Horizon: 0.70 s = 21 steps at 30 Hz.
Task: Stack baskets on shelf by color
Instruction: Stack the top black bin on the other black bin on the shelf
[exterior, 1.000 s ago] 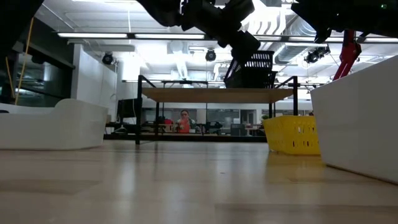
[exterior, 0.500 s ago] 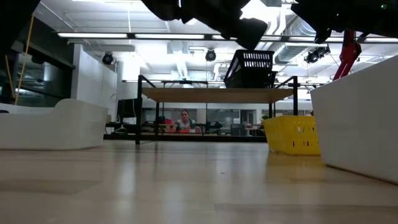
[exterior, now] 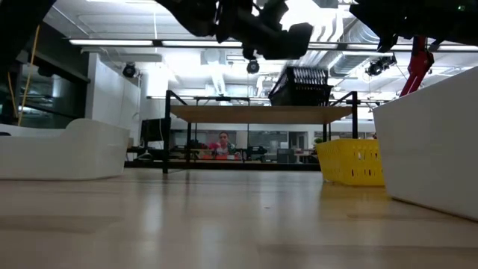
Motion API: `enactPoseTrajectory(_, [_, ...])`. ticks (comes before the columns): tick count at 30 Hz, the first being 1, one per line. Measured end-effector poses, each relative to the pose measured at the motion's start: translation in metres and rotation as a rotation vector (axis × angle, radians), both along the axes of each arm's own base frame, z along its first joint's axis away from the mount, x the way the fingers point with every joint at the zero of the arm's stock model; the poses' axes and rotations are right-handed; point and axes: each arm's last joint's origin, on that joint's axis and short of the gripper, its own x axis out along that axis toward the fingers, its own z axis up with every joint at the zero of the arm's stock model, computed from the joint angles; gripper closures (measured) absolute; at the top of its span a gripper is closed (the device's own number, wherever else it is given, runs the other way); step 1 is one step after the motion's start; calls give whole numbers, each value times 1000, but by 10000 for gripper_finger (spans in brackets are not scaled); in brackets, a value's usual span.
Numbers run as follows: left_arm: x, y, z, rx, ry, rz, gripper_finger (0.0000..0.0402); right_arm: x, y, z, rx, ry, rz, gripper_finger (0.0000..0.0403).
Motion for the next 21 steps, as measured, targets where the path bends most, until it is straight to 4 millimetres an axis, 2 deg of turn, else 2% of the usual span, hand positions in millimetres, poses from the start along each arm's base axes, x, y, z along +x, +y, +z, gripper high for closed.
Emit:
enactPoseTrajectory(10, [1,-5,-5,-3,61,17,401,0,0,0,10,-1,4,289])
enactPoseTrajectory(15, [-7,-5,-1,74,172,186,402,0,0,0,17,-2,6,289])
enactPoseTrajectory(21, [-21,15,-11,60,325,363,401,0,0,-1,25,3,8,289])
